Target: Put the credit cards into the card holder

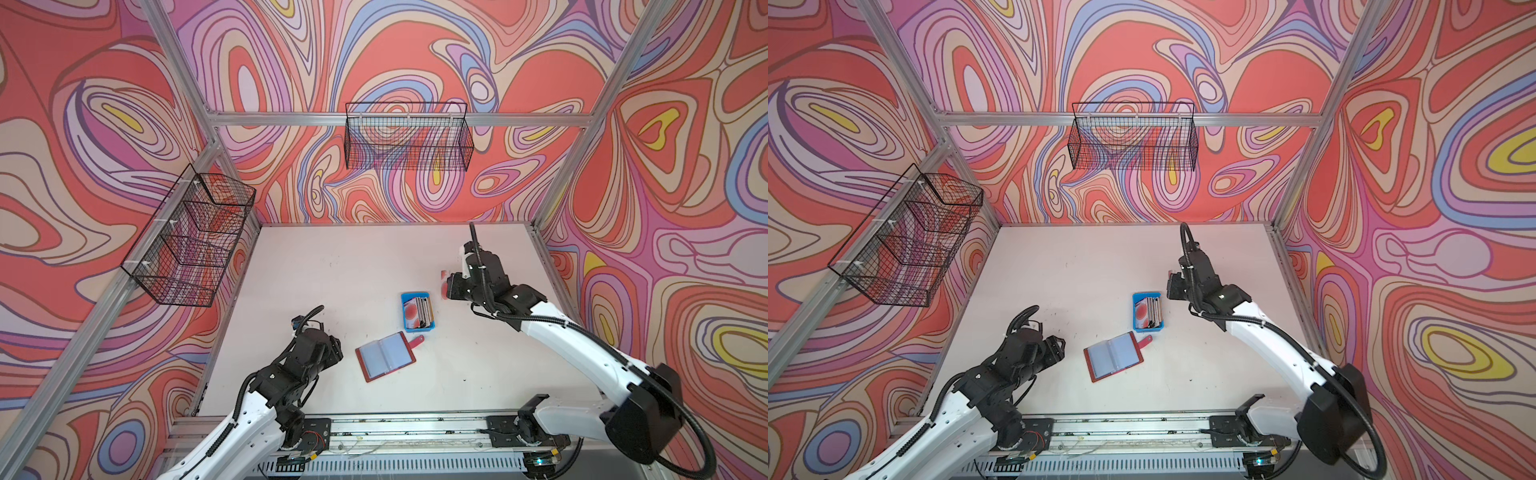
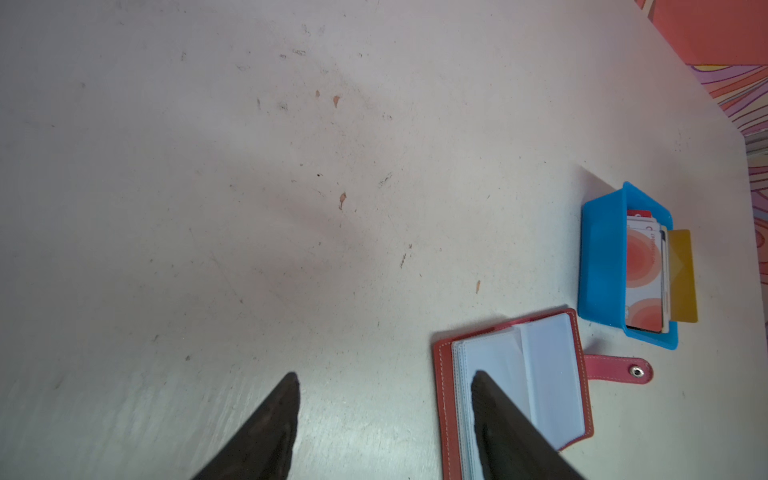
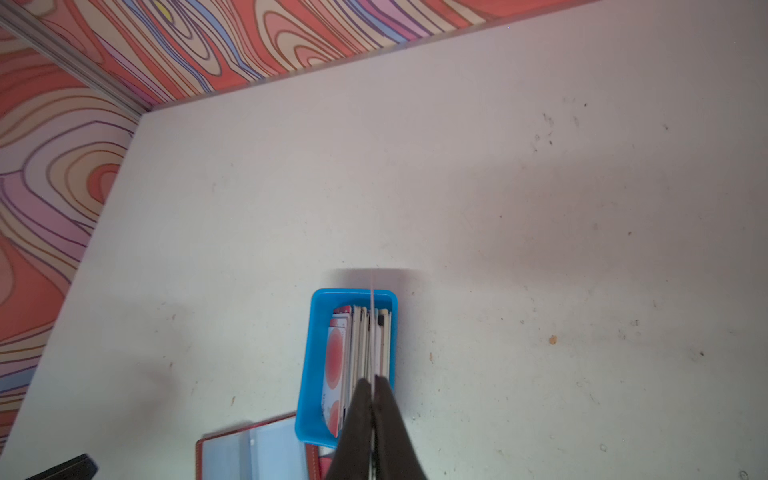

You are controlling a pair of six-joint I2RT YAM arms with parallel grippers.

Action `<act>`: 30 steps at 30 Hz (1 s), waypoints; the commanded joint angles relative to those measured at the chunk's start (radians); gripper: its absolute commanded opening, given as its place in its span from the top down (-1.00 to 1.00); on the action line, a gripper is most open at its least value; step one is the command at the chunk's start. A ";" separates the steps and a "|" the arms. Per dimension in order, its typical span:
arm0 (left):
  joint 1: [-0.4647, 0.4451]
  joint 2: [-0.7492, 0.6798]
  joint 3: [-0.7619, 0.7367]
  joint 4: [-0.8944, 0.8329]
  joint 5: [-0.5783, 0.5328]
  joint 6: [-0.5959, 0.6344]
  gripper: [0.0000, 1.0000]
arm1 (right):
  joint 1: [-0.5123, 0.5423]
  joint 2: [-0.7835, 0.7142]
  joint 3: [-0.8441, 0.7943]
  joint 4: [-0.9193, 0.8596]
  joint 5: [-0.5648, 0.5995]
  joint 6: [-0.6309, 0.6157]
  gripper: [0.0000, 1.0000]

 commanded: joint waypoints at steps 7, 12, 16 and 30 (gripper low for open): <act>0.003 0.100 -0.038 0.116 0.180 -0.109 -0.35 | 0.352 -0.023 -0.221 0.233 0.021 0.200 1.00; 0.003 0.191 -0.086 0.241 0.253 -0.135 -0.35 | 0.418 0.108 -0.254 0.364 -0.017 0.228 1.00; -0.001 0.284 -0.104 0.352 0.303 -0.146 -0.35 | 0.418 0.169 -0.261 0.425 -0.047 0.235 1.00; -0.032 0.555 -0.075 0.612 0.393 -0.175 -0.36 | 0.417 0.287 -0.284 0.502 -0.052 0.245 1.00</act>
